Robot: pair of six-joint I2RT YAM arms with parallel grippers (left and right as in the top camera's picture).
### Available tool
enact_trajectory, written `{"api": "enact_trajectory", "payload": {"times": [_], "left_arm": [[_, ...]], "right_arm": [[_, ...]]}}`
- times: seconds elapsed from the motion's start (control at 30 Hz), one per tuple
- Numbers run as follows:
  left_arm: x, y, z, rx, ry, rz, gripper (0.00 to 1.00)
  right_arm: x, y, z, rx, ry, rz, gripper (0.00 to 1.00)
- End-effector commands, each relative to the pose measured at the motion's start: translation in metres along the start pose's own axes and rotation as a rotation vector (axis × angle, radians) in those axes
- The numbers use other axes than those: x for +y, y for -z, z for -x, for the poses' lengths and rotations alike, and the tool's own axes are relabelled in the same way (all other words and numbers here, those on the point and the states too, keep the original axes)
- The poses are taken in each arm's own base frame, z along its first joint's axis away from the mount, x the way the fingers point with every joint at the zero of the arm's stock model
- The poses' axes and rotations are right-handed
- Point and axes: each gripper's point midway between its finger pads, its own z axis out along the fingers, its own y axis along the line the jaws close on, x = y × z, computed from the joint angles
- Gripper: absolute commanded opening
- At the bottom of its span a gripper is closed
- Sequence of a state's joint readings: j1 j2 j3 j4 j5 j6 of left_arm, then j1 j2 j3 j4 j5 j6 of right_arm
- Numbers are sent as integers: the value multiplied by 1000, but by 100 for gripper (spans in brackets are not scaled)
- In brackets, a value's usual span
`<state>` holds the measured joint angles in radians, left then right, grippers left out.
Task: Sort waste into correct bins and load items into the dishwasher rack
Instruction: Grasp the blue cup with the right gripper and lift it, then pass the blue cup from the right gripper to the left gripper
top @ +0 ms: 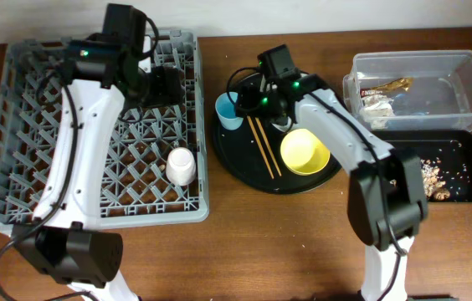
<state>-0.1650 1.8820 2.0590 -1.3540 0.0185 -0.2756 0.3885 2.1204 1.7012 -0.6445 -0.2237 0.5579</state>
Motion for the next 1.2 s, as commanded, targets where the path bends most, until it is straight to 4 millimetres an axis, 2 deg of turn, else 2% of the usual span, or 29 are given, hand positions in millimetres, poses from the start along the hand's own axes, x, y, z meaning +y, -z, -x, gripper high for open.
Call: {"api": "enact_trajectory", "payload": {"times": [0.0, 0.1, 0.23, 0.3, 0.4, 0.53, 0.57, 0.63, 0.7, 0.77, 0.87, 0.97, 1.0, 1.07, 1.17], "left_arm": [[-2, -1, 1, -1, -10, -4, 96], [-2, -1, 3, -7, -10, -6, 96], [-2, -1, 3, -7, -10, -6, 96], [-2, -2, 3, -5, -10, -6, 96], [-2, -3, 2, -3, -10, -6, 96], [-2, -3, 2, -4, -9, -6, 96], [-2, -3, 2, -3, -10, -7, 96], [-3, -3, 2, -2, -10, -8, 96], [-12, -2, 1, 5, -10, -60, 96], [-26, -1, 1, 14, -12, -144, 96], [-54, 6, -4, 46, -17, -311, 98], [-75, 12, -7, 73, -22, -438, 99], [-89, 18, -7, 76, -44, -526, 99], [-116, 39, -6, 75, -104, -749, 99], [-135, 59, -5, 87, -135, -941, 99]], "right_arm": [[-3, -15, -2, -4, -23, -18, 71], [-5, -21, -2, -5, -23, -20, 55], [-9, -21, -2, -4, -25, -41, 21], [-12, -21, -6, 8, -24, -53, 20], [-15, -21, -10, 26, -25, -69, 11], [-18, -21, -13, 34, -28, -82, 10], [-18, -21, -13, 34, -28, -82, 6], [-19, -21, -14, 38, -28, -84, 4], [-7, -16, -17, 68, 38, -19, 4], [3, 6, -9, 65, 46, 64, 4], [19, 84, 15, 35, 41, 299, 4], [26, 144, 21, 22, 78, 485, 4], [26, 164, 20, 21, 94, 541, 4], [29, 184, 13, 46, 120, 641, 4], [41, 194, 9, 67, 150, 747, 4]]}}
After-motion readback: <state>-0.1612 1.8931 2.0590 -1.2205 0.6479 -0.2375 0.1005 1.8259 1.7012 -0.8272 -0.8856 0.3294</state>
